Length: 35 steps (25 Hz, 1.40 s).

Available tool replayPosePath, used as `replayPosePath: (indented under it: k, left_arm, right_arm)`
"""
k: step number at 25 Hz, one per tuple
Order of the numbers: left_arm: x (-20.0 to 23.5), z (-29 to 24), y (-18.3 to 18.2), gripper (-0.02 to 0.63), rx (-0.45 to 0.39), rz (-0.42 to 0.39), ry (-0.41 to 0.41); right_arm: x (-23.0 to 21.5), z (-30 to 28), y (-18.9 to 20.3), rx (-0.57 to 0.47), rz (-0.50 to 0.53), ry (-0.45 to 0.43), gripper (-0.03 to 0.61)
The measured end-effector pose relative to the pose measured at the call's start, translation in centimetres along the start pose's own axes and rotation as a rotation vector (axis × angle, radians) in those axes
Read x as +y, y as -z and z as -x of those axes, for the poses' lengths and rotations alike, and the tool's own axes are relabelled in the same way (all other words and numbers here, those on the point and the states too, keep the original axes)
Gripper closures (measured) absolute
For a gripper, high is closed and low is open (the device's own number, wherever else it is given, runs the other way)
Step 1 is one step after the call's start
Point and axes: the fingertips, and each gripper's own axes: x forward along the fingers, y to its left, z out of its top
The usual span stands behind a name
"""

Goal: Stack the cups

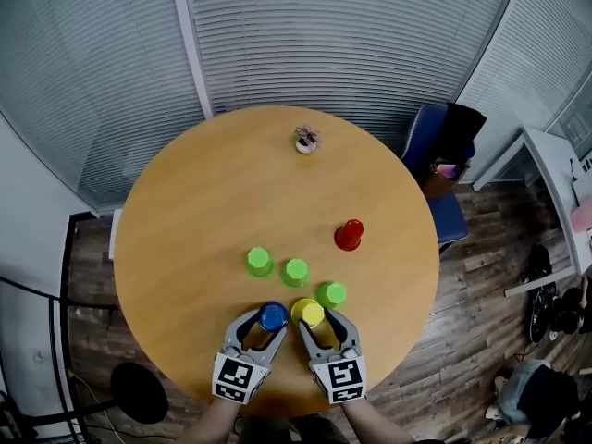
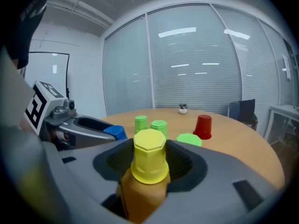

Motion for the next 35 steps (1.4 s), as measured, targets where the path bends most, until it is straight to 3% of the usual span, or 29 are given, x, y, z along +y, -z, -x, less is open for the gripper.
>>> replayPosePath:
  k: [7, 20, 35]
  left_arm:
    - [2.6, -0.5, 0.8, 0.382, 0.009, 0.014, -0.010]
    - [2.6, -2.0, 1.3, 0.380, 0.009, 0.039, 0.062]
    - [2.8, -0.4, 0.7, 0.379, -0.004, 0.047, 0.071]
  right_arm:
    - [0.4, -2.9, 0.1, 0.012, -0.011, 0.003, 0.356]
    - [0.4, -3.9, 0.9, 0.044, -0.017, 0.007, 0.354]
    - [-0.6, -3.5, 1.8, 0.083, -0.013, 0.088, 0.355]
